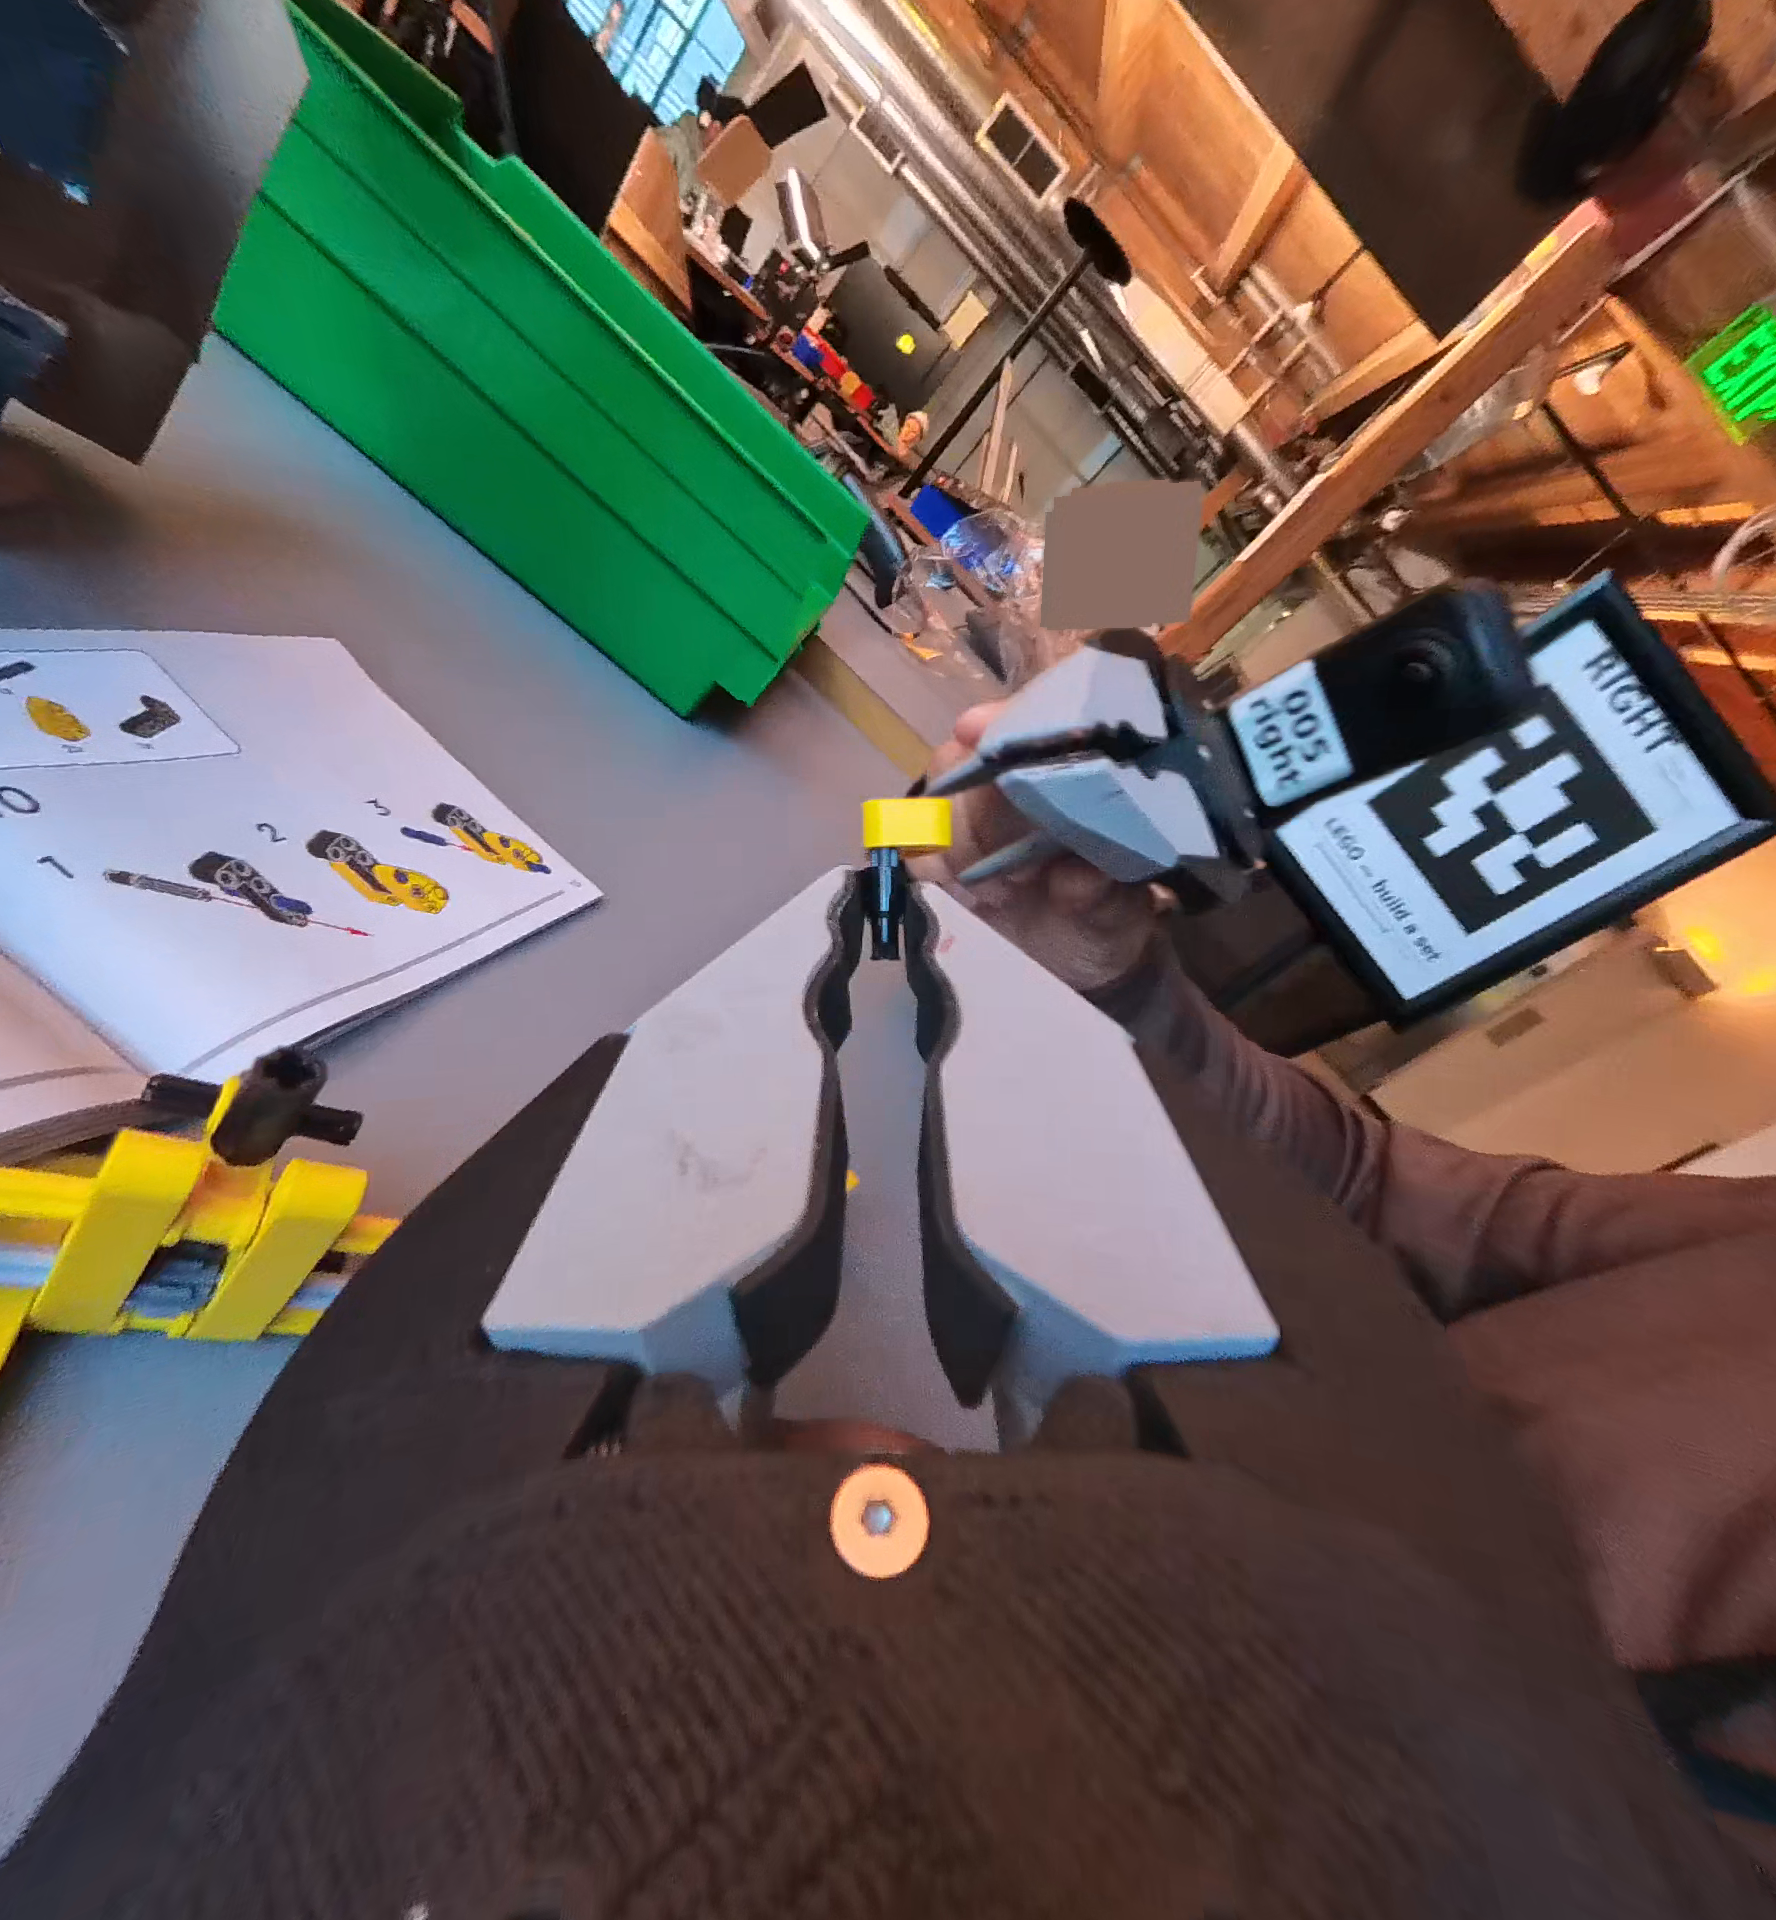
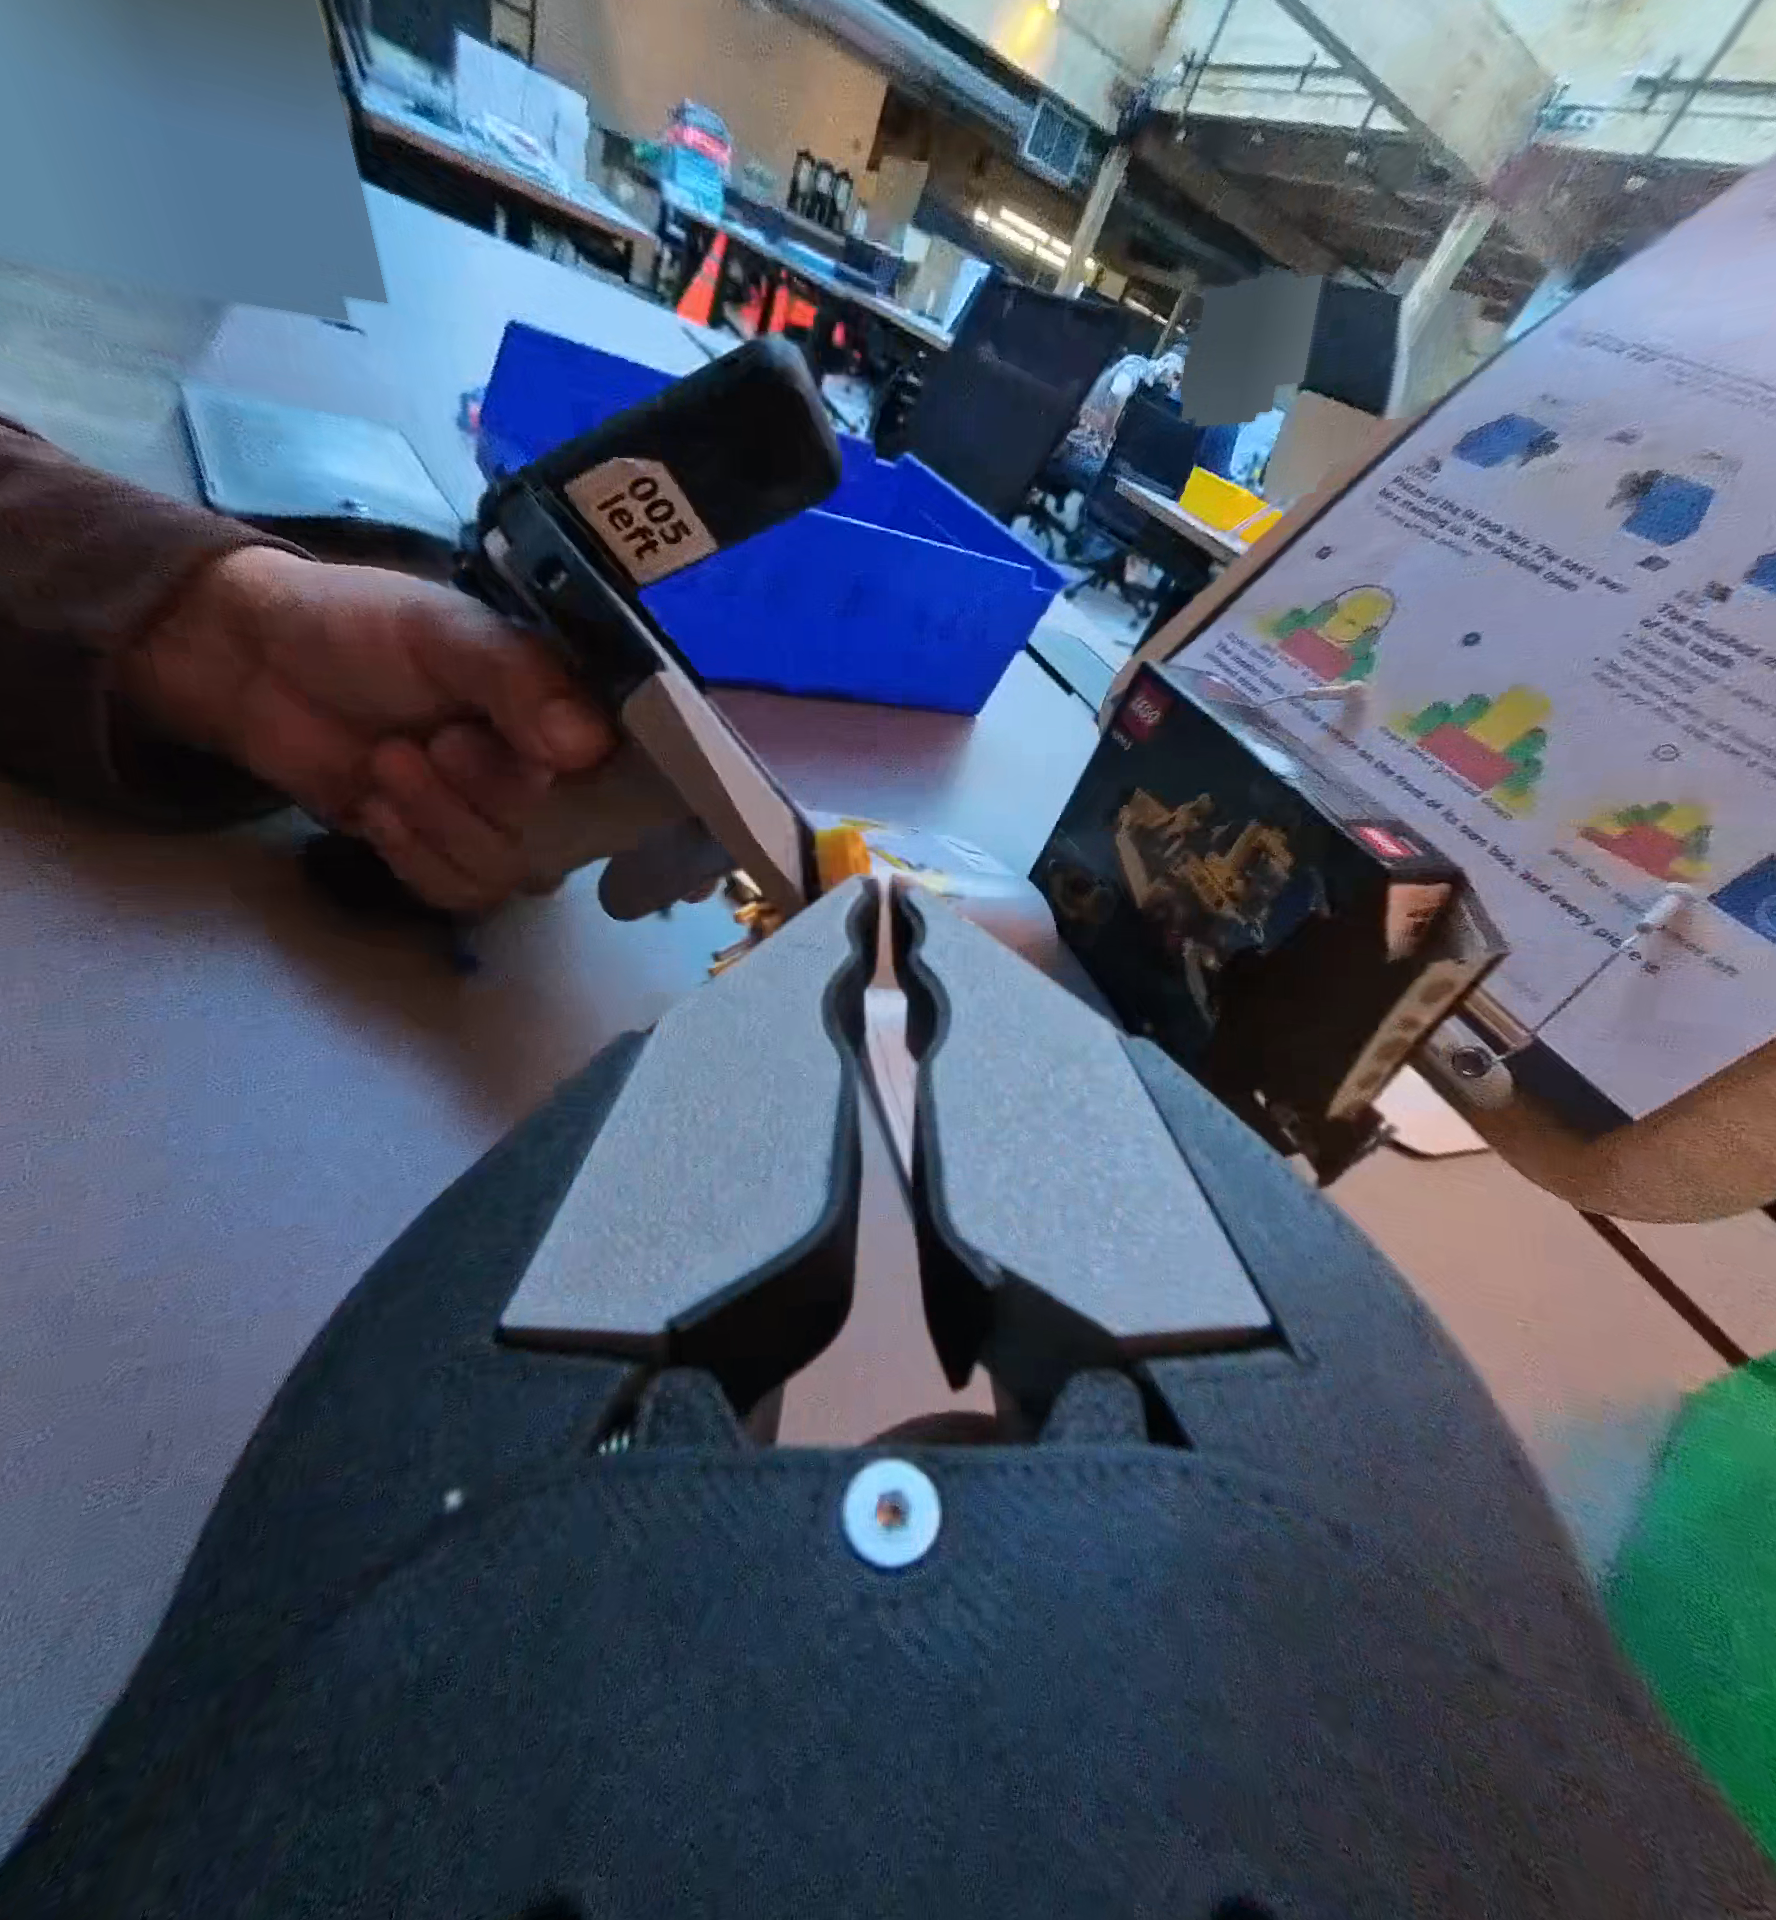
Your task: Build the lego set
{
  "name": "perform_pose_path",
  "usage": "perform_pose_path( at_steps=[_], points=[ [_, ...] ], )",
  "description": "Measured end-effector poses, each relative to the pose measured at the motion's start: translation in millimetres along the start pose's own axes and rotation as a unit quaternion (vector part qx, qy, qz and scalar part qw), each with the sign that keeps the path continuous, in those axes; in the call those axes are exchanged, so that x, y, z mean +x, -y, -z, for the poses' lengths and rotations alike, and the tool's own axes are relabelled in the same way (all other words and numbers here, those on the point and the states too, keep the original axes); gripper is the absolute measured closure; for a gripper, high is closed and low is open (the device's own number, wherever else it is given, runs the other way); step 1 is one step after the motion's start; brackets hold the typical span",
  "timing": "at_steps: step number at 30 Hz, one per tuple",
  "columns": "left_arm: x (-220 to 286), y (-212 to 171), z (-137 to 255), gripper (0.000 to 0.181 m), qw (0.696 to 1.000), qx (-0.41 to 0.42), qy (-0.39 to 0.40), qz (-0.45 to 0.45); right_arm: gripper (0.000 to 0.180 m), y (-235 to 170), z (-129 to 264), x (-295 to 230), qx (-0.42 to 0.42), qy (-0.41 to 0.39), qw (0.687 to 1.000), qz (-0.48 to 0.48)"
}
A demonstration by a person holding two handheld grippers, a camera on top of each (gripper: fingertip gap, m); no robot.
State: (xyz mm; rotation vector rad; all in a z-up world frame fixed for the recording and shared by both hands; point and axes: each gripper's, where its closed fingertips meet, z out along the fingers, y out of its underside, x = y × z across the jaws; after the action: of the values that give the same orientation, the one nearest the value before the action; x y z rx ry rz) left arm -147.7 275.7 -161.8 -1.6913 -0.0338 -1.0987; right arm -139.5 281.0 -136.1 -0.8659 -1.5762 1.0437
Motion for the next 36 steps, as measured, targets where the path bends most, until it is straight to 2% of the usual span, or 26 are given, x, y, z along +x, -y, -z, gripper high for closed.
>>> perform_pose_path(
  at_steps=[2,4,5,7,12,14,17,19,24,28,33,36],
  points=[
    [2.6,-2.8,-0.9,0.176,1.0,-0.01,-0.013,0.002,0.174,-11.4,3.2,1.2,-0.02,0.023,0.999,-0.019],
    [8.4,-6.4,-3.7,0.176,0.999,-0.024,-0.023,-0.018,0.167,-28.2,-3.0,-0.2,-0.045,0.057,0.991,-0.111],
    [10.7,-7.6,-4.9,0.176,0.999,-0.03,-0.026,-0.032,0.157,-33.5,-7.1,-4.9,-0.048,0.087,0.98,-0.17],
    [15.1,-10.3,-5.6,0.176,0.998,-0.04,-0.034,-0.047,0.18,-26.1,-7.2,-17.6,-0.02,0.157,0.959,-0.236],
    [11.0,-8.3,-2.1,0.176,0.998,-0.032,-0.024,-0.044,0.178,-18.9,-5.5,-20.3,0.002,0.167,0.96,-0.223],
    [10.3,-10.1,-3.0,0.176,0.999,-0.036,-0.027,-0.028,0.169,-20.2,-6.6,-17.6,-0.006,0.139,0.972,-0.187],
    [10.2,-11.4,-4.8,0.176,0.999,-0.036,-0.033,-0.005,0.167,-20.1,-8.0,-12.9,-0.019,0.075,0.993,-0.092],
    [9.0,-10.9,-4.9,0.176,0.999,-0.034,-0.033,0.008,0.173,-19.3,-8.6,-15.3,-0.022,0.062,0.996,-0.051],
    [11.0,-12.7,-4.7,0.176,0.998,-0.033,-0.045,0.031,0.174,-17.8,-8.1,-18.5,-0.02,0.054,0.998,-0.003],
    [3.7,-9.8,-3.6,0.176,0.999,-0.022,-0.022,0.036,0.175,-21.1,-13.3,-16.5,-0.051,-0.001,0.994,0.102],
    [-7.9,2.6,0.8,0.175,1.0,0.007,0.017,0.015,0.175,-22.2,-26.3,-4.5,-0.09,-0.082,0.98,0.16],
    [-7.5,12.1,3.4,0.175,0.999,0.039,0.008,0.035,0.177,-14.8,-29.6,1.0,-0.105,-0.142,0.966,0.187]
  ],
)
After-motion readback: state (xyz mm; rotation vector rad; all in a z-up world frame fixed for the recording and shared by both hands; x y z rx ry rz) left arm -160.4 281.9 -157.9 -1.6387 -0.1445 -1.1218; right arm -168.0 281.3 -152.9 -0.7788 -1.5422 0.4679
